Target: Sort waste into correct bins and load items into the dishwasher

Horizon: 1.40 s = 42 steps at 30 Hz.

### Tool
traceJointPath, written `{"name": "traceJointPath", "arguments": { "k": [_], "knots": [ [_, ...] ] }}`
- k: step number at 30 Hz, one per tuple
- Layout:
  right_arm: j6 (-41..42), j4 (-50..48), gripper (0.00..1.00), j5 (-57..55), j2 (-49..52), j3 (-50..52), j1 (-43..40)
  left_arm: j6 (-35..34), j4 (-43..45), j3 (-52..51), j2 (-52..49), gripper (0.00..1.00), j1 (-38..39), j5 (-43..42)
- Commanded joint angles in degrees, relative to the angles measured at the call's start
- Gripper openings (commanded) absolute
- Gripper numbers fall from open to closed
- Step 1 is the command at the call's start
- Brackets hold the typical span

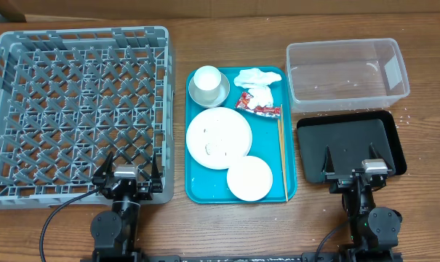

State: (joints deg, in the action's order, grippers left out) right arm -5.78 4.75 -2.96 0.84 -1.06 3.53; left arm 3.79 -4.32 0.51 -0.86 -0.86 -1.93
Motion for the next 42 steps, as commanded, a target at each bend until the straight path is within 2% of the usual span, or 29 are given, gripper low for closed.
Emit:
{"name": "traceJointPath", "arguments": {
  "k": [1, 39, 40, 42],
  "knots": [
    [0.0, -0.2, 1.00, 0.1, -0.7, 0.6, 0.4, -0.1, 0.0, -0.2, 0.5, 1.00, -0.3, -0.5],
    [0.0, -0.2, 1.00, 0.1, -0.7, 0.6, 0.4, -0.1, 0.0, -0.2, 0.5, 1.00, -0.3, -0.5],
    [0.0, -0.2, 1.00, 0.1, -0.7, 0.6, 0.4, -1.6, 0.3, -0.2, 0.5, 1.00, -0.3, -1.8],
    [0.0, -0.2, 1.00, 0.1, -0.7, 0.6, 0.4, -10.7, 1.0, -0.2, 0.5, 1.00, -0.1, -10.7]
  ]
}}
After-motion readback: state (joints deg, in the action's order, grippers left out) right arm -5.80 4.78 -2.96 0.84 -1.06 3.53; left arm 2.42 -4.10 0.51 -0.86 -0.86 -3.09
